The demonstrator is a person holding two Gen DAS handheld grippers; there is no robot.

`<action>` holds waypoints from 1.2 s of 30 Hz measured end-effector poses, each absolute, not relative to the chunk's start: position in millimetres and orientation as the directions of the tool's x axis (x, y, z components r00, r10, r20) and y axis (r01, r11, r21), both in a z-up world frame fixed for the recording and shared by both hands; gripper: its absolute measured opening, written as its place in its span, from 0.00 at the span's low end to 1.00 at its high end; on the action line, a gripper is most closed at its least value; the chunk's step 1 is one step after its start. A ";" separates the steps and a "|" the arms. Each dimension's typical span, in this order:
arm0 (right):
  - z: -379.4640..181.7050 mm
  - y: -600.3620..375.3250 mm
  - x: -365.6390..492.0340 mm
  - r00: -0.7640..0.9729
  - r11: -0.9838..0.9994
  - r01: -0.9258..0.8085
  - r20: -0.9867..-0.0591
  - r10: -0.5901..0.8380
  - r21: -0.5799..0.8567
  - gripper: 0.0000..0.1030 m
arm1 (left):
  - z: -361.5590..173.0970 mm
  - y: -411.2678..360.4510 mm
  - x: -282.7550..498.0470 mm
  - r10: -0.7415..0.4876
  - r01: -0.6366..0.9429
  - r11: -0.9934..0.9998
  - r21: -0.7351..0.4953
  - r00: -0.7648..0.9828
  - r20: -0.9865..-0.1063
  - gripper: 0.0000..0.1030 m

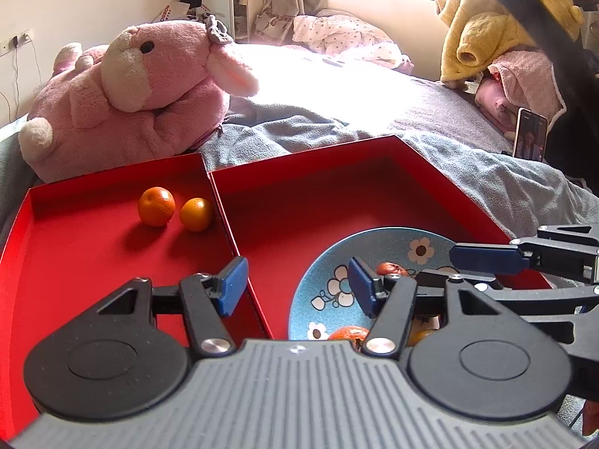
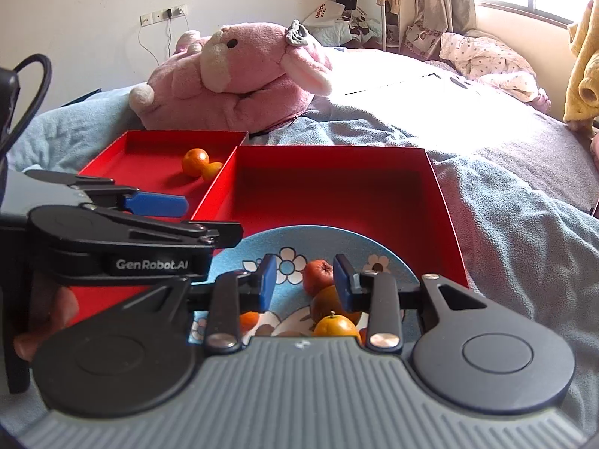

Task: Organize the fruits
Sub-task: 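Move both tools back to the last two tangerines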

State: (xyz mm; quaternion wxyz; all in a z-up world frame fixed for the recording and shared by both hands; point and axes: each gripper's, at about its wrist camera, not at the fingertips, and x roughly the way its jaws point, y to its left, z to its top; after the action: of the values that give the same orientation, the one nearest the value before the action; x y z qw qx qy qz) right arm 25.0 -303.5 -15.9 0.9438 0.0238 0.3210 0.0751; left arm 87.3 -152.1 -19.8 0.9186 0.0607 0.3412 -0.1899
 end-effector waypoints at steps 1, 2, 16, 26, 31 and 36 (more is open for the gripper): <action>-15.0 -302.0 26.5 0.783 0.987 -0.123 -0.600 0.163 0.107 0.36 | -18.2 -149.2 88.3 -0.303 0.382 0.924 -0.020 0.699 -0.648 0.63; -13.9 -300.5 28.1 0.783 0.985 -0.121 -0.598 0.170 0.121 0.36 | -16.7 -145.7 90.2 -0.299 0.374 0.927 -0.023 0.702 -0.646 0.64; 1.3 -257.8 61.9 0.783 0.966 -0.218 -0.566 0.258 0.138 0.36 | -12.0 -88.3 126.9 -0.209 0.253 0.967 -0.024 0.739 -0.640 0.66; 1.5 -221.7 93.9 0.755 0.934 -0.356 -0.577 0.311 0.037 0.36 | -21.9 -52.0 162.9 -0.145 0.134 0.989 -0.068 0.728 -0.670 0.66; -5.5 -194.8 112.5 0.753 0.886 -0.451 -0.579 0.313 -0.107 0.35 | -22.3 -44.2 176.9 -0.127 0.098 0.992 -0.081 0.733 -0.668 0.66; -19.1 -176.0 130.9 0.770 0.851 -0.475 -0.573 0.280 -0.222 0.35 | -24.5 -40.3 198.2 -0.141 0.117 0.990 -0.082 0.731 -0.668 0.66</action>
State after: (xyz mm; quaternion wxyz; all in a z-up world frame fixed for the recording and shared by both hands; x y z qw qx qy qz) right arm 130.9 -176.0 -19.1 0.9233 -0.1801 0.2706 0.2046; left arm 198.2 -40.3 -24.5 0.9302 -0.0170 0.3601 -0.0694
